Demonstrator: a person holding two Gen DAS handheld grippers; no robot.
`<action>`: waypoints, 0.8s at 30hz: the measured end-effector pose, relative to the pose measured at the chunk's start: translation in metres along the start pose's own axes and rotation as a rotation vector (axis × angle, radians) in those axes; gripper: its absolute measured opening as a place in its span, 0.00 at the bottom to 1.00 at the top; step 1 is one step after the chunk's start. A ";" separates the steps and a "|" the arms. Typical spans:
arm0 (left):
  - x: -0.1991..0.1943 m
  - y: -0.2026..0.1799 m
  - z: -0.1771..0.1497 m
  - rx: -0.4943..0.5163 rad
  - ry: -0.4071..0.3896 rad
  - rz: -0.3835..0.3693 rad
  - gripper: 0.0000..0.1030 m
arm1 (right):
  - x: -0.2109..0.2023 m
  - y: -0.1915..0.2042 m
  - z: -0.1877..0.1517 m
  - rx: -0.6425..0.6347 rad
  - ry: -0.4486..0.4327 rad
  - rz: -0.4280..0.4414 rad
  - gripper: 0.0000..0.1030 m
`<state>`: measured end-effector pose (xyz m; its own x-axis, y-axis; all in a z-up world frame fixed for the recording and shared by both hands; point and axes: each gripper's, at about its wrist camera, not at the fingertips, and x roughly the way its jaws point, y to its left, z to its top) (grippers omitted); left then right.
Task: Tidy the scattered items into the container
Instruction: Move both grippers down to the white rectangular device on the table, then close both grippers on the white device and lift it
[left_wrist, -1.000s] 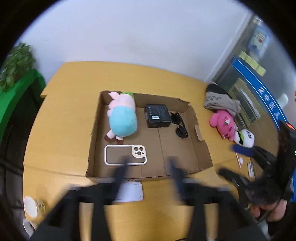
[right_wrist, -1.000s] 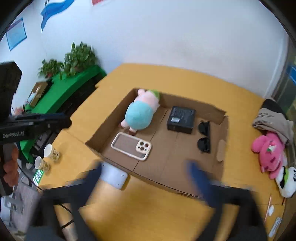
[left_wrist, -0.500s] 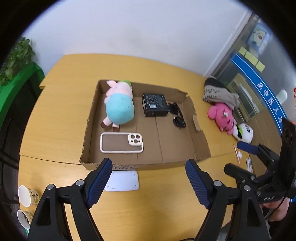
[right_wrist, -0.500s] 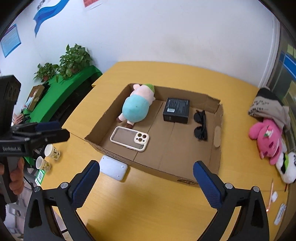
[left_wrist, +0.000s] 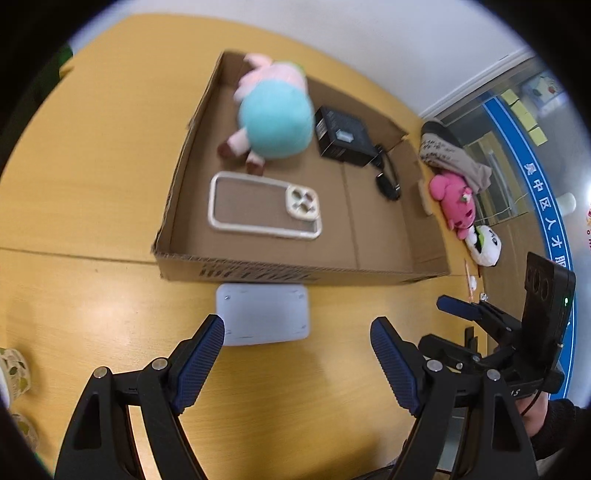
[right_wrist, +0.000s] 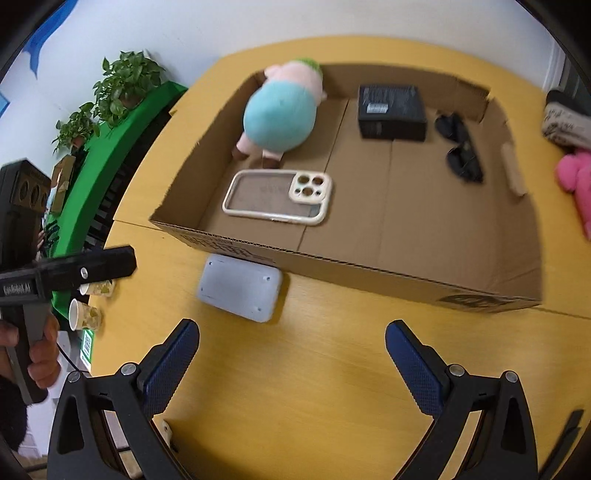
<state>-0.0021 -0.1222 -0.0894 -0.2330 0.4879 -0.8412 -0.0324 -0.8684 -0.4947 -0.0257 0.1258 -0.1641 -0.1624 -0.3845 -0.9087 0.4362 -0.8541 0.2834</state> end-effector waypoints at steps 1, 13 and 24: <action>0.006 0.006 0.000 -0.010 0.011 -0.008 0.79 | 0.012 0.000 0.001 0.010 0.015 0.010 0.99; 0.089 0.055 -0.009 -0.064 0.195 -0.070 0.77 | 0.122 0.019 0.001 0.013 0.119 0.023 0.96; 0.092 0.050 -0.011 -0.040 0.142 -0.071 0.49 | 0.146 0.042 -0.007 -0.118 0.089 0.046 0.82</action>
<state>-0.0142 -0.1197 -0.1944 -0.0919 0.5576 -0.8250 -0.0041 -0.8287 -0.5597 -0.0250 0.0360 -0.2868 -0.0627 -0.3852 -0.9207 0.5431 -0.7871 0.2924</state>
